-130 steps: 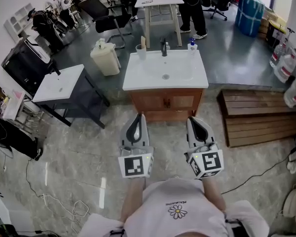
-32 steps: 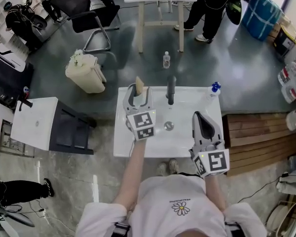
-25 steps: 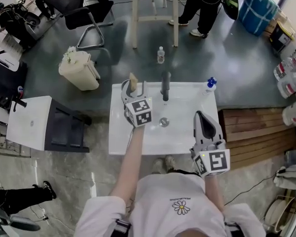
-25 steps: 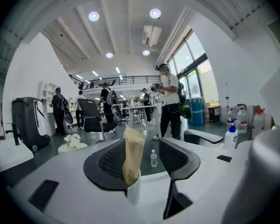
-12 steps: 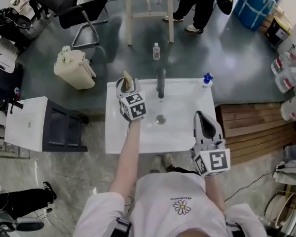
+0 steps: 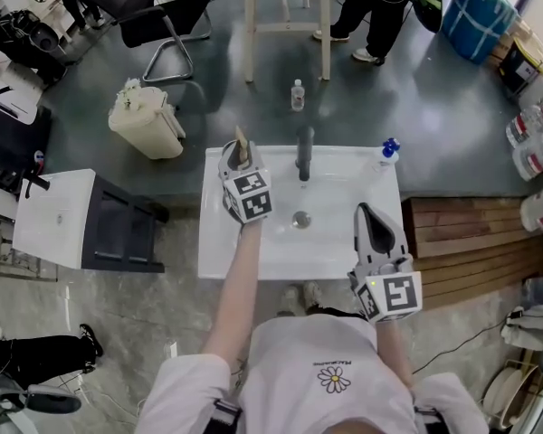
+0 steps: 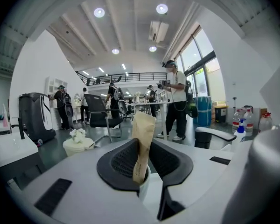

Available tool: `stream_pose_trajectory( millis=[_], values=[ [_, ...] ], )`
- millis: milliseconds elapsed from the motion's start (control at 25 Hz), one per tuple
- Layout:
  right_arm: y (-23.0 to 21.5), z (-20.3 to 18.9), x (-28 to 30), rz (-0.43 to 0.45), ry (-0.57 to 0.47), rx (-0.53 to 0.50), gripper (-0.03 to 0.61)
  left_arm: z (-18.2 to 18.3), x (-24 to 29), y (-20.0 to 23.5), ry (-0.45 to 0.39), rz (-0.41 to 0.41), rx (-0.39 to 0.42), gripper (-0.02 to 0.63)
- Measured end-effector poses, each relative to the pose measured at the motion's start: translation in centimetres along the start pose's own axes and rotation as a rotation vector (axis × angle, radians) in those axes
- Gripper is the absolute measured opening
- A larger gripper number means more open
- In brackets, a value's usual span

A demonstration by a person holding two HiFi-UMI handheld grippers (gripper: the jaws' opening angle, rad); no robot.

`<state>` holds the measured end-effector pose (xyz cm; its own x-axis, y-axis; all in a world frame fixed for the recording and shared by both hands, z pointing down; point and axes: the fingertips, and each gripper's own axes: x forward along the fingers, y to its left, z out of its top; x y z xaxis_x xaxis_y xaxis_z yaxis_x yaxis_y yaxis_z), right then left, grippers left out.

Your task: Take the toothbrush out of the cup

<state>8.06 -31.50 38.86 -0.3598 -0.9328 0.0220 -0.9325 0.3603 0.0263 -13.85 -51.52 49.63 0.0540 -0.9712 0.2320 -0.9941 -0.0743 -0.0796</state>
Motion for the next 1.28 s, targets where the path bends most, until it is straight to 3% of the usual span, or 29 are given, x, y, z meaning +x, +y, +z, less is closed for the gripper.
stream_pose_trajectory(
  millis=[320, 560, 760, 1000, 1280],
  values=[
    [1.2, 0.6, 1.2, 0.058, -0.035, 0.035, 0.012, 7.7, -3.9, 0.1, -0.157, 0.004, 0.103, 0.063],
    [2.3, 2.2, 1.8, 0.101, -0.079, 0.043, 0.012, 15.6, -9.0, 0.4, -0.312, -0.027, 0.074, 0.058],
    [2.8, 2.9, 2.3, 0.118, -0.108, 0.054, 0.012, 19.7, -14.7, -0.1, -0.446, -0.077, 0.077, 0.058],
    [3.5, 3.1, 2.4, 0.135, -0.121, 0.052, 0.012, 20.5, -21.5, -1.8, -0.592, -0.136, -0.009, 0.055],
    [4.7, 4.1, 1.7, 0.148, -0.149, 0.009, 0.012, 15.8, -25.3, -2.4, -0.588, -0.091, -0.005, 0.051]
  ],
)
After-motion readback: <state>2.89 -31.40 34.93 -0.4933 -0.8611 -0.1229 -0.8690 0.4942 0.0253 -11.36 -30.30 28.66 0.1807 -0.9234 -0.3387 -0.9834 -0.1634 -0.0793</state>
